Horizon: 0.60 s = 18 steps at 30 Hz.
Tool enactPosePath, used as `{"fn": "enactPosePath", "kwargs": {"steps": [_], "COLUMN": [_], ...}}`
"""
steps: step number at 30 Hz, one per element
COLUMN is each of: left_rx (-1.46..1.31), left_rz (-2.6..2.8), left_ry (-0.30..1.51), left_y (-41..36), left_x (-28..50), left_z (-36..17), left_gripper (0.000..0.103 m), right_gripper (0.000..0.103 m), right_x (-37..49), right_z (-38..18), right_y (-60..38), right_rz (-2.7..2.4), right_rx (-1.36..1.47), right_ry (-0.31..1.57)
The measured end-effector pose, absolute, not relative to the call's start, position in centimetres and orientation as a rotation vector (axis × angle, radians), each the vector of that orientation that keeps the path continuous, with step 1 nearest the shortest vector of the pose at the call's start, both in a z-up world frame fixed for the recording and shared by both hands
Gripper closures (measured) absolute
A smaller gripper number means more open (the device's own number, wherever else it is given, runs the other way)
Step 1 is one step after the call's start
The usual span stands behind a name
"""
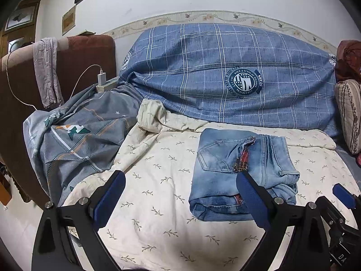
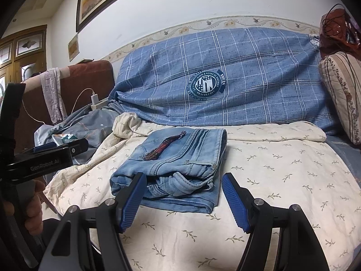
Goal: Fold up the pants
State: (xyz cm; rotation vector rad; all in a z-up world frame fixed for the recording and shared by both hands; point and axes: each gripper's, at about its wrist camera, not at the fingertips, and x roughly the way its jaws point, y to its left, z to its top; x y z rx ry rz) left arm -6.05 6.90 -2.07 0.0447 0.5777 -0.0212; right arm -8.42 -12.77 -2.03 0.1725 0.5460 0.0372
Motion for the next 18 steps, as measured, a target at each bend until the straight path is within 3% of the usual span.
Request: {"fn": "enactPosePath", "kwargs": {"steps": [18], "left_rx": [0.040], "left_rz": [-0.023], "left_ry": [0.621], "left_y": [7.15], "left_x": [-5.36], "left_z": [-3.00], "left_gripper": [0.004], "right_gripper": [0.030], "right_x": [-7.96], "right_z": [-2.52], "right_y": [-12.07], "right_rz": [0.048], "right_rx": [0.160], "right_ry": [0.568]}}
